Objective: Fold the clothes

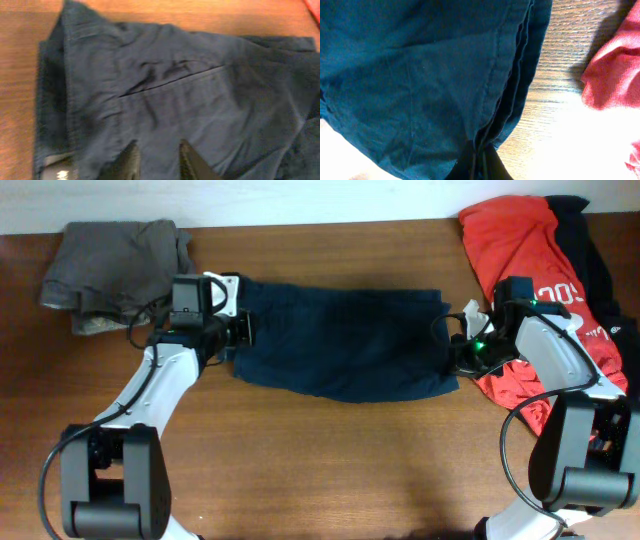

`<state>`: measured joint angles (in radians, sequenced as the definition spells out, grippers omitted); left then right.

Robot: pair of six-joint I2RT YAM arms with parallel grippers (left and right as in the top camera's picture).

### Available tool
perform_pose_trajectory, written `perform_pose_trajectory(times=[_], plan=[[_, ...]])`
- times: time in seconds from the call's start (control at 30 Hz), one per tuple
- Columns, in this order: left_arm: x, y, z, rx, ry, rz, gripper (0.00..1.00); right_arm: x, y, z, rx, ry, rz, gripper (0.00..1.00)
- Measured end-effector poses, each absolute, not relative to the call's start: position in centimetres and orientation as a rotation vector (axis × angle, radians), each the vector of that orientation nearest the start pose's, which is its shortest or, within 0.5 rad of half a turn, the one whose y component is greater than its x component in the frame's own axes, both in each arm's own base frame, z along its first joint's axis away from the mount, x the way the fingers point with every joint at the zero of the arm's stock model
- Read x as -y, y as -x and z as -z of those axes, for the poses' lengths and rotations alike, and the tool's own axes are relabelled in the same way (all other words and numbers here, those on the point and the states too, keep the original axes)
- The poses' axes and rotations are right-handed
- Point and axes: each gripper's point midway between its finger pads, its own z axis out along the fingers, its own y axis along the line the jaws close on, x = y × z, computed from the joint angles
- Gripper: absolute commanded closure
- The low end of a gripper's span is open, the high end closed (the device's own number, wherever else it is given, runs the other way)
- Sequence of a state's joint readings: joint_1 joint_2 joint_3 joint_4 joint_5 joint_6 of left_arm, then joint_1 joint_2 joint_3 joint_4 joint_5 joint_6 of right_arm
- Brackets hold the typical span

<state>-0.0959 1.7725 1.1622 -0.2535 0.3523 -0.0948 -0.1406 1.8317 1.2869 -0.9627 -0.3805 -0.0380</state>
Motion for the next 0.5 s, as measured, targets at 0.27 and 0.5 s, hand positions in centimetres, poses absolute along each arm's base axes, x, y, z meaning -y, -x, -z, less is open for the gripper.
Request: perform_pose_trajectory(times=[0.27,0.5], plan=[[10.9,-46.2,-9.4,-2.405,-0.167,0.517,0.99,-1.5,-35.0,-6.0,-2.987,-0.123,-0.564,0.86],[10.9,-46.1,-5.4,-2.482,-0.153,0.521,0.99,-1.5,-36.0,-6.6,-2.948,-0.094,-0.556,0.41]])
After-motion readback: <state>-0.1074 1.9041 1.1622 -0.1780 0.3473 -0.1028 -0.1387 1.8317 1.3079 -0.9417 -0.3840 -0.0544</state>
